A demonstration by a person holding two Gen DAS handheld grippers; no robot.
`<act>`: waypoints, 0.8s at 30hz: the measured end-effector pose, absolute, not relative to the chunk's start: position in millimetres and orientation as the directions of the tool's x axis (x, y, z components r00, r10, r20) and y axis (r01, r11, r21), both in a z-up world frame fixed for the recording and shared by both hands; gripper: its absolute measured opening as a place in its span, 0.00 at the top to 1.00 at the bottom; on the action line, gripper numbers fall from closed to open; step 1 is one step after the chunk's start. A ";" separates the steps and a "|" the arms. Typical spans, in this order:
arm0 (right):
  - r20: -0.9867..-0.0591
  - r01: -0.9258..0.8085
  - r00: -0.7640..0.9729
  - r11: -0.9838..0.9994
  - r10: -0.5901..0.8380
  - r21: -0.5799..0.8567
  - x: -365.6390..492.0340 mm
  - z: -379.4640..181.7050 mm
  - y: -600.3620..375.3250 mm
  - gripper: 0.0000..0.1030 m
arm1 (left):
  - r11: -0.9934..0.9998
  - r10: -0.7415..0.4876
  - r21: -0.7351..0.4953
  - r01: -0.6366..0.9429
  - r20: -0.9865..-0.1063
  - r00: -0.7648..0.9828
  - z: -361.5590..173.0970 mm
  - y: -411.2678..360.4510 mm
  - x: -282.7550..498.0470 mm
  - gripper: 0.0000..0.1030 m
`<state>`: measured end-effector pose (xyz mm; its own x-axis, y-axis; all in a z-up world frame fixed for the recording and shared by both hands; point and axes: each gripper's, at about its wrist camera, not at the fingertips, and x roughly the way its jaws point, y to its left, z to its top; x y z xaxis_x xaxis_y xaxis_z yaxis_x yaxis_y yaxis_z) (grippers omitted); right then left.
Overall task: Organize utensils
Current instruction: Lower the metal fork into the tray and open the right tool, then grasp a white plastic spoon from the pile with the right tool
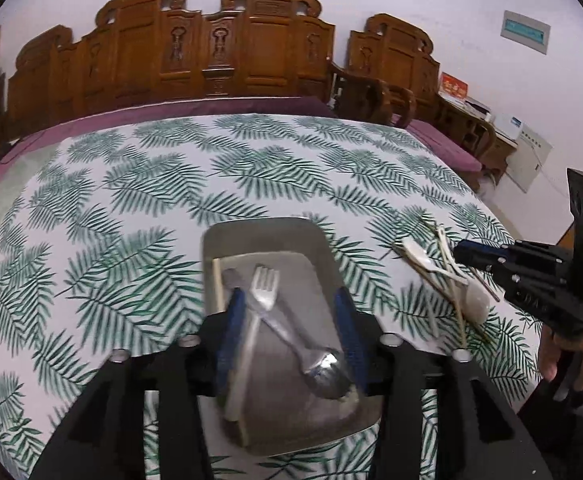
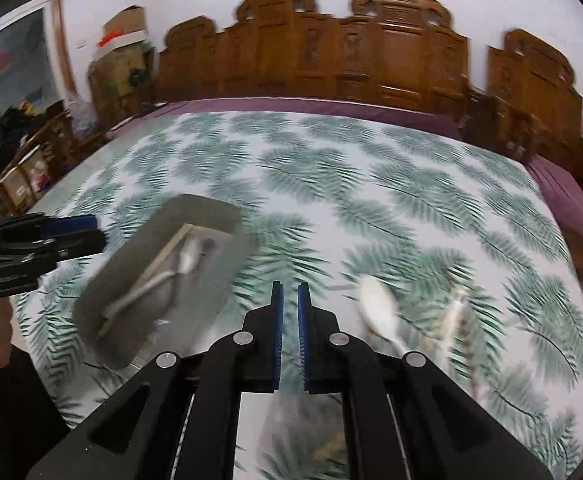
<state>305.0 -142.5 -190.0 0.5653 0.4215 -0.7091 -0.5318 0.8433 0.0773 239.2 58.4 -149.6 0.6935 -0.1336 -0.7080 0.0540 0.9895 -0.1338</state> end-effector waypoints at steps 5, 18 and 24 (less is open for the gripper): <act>-0.720 -0.473 0.601 0.880 0.347 0.029 311.2 -199.1 -180.1 0.92 | 0.987 -0.157 -0.142 0.080 -0.704 0.693 -151.8 36.6 244.6 0.41; -0.760 -0.445 0.553 0.892 0.340 0.075 319.6 -243.3 -205.8 0.74 | 0.978 -0.208 -0.165 0.128 -0.701 0.683 -160.5 7.1 244.5 0.27; -0.776 -0.482 0.519 0.872 0.359 0.080 341.1 -254.8 -193.8 0.72 | 0.979 -0.202 -0.147 0.139 -0.712 0.673 -166.9 -3.6 243.8 0.27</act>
